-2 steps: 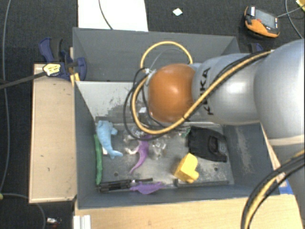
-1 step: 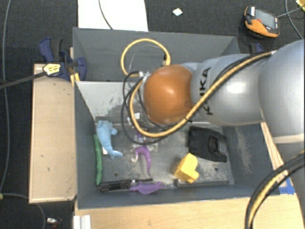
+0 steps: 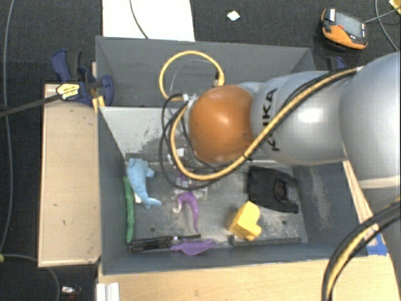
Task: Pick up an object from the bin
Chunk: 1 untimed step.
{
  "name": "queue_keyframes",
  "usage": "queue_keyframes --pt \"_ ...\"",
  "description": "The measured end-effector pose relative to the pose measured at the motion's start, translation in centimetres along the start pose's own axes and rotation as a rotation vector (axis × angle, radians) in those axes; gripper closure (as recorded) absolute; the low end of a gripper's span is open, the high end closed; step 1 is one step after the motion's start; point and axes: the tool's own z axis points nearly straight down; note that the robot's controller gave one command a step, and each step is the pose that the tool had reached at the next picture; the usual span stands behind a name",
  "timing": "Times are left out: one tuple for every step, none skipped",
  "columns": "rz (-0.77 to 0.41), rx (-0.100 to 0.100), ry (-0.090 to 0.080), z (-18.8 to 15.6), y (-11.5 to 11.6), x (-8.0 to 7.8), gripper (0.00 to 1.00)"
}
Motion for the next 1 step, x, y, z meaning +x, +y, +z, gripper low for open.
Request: queue_keyframes --pt "0.003 -0.008 0.003 -3.49 0.20 0.04 1.00"
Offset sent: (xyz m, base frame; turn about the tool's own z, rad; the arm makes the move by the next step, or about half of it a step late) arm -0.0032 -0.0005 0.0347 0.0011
